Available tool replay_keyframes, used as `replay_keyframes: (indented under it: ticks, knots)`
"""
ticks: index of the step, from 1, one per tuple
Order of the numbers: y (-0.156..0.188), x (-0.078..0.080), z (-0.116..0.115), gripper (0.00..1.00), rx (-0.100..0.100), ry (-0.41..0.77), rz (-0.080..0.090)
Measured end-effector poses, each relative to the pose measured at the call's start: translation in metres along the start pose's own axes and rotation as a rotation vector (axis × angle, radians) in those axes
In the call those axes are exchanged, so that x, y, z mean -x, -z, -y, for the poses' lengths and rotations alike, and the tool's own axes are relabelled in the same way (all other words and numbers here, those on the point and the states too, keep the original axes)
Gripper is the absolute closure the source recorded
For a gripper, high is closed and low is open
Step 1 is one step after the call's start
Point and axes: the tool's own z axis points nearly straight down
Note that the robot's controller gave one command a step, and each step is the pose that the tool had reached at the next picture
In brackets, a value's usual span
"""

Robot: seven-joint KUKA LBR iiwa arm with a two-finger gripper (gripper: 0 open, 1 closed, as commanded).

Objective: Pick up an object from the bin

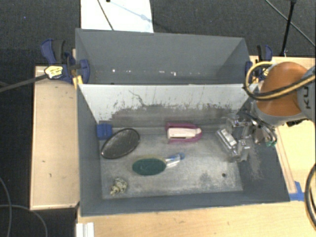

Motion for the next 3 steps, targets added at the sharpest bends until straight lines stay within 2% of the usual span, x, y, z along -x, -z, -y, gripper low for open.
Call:
replay_keyframes:
  ticks: [1, 2, 3]
  knots:
    - [-0.002, -0.002, 0.0, 1.0, 0.002, 0.0, -0.004]
    - [-0.002, -0.002, 0.0, 0.0, 0.002, 0.0, -0.004]
    - [0.003, -0.099, -0.044, 0.0, 0.001, 0.259, 0.001]
